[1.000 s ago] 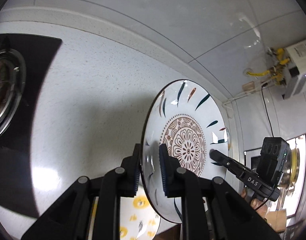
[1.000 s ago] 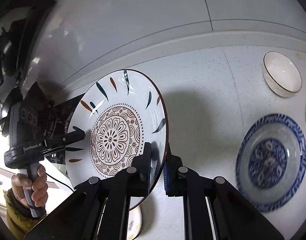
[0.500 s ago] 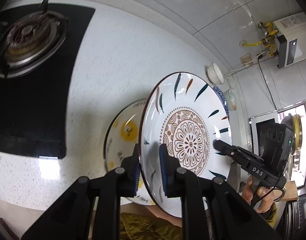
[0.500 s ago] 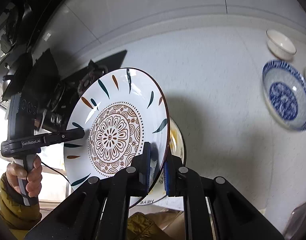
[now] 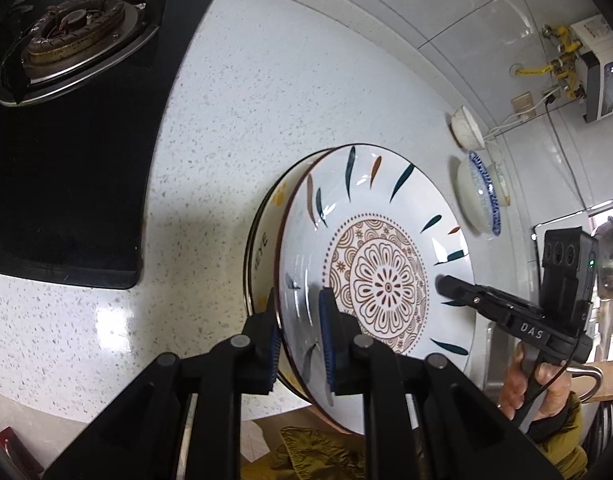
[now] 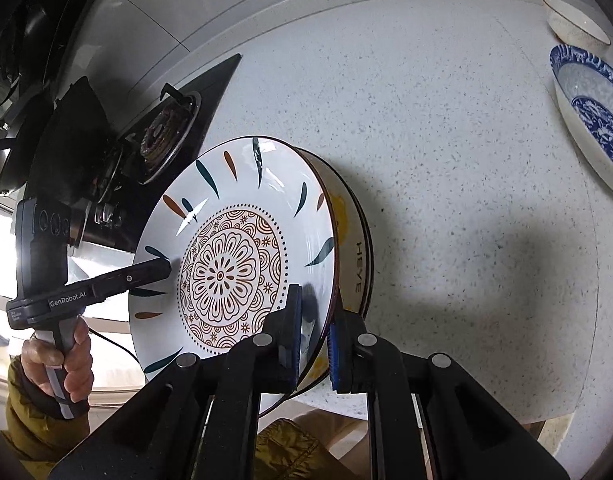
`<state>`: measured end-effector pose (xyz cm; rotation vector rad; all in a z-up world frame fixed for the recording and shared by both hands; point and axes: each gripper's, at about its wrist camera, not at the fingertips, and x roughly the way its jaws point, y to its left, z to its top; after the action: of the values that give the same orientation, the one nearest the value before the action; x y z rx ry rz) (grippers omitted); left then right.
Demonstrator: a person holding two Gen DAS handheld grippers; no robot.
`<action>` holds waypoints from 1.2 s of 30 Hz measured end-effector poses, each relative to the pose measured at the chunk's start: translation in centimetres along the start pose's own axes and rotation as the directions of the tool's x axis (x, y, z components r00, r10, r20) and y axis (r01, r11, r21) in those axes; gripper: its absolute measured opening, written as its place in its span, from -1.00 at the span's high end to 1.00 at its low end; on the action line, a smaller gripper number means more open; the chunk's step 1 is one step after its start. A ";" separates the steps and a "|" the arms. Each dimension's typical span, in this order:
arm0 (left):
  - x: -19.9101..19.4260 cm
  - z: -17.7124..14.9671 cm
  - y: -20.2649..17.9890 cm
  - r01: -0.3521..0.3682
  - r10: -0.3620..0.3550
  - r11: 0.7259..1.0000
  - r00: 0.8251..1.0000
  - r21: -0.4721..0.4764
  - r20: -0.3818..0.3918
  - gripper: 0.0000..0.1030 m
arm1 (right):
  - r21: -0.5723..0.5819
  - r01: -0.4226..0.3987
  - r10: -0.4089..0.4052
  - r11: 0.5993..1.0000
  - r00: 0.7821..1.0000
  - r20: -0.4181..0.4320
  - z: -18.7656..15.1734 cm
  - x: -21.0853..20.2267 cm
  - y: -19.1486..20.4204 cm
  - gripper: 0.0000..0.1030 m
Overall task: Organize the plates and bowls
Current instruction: 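Lower the mandala plate onto the stacked bear plates with both grippers, then open both grippers and lift them off the plate stack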
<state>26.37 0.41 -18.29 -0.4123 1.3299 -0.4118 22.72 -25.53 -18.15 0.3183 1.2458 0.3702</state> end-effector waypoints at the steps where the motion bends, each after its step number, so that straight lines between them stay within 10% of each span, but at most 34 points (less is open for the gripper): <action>1: 0.3 -0.1 0.0 -0.003 0.003 1.000 1.000 0.001 0.001 0.71 | 0.000 0.004 -0.004 1.000 1.000 -0.009 0.0 0.0 -0.2 0.79; 28: 0.6 0.9 -1.0 -0.044 0.044 0.998 0.999 0.034 -0.013 0.66 | 0.034 -0.019 0.021 0.999 0.999 -0.044 0.9 -0.8 -0.8 0.76; 36: 0.4 0.6 -2.4 -0.112 0.115 0.986 0.993 0.123 -0.021 0.64 | 0.018 0.018 -0.018 1.000 1.000 0.008 0.7 -2.6 -0.5 0.32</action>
<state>26.93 -1.79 -17.27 -0.2291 1.3410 -0.4023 22.71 -27.12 -15.94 0.3235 1.2442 0.3421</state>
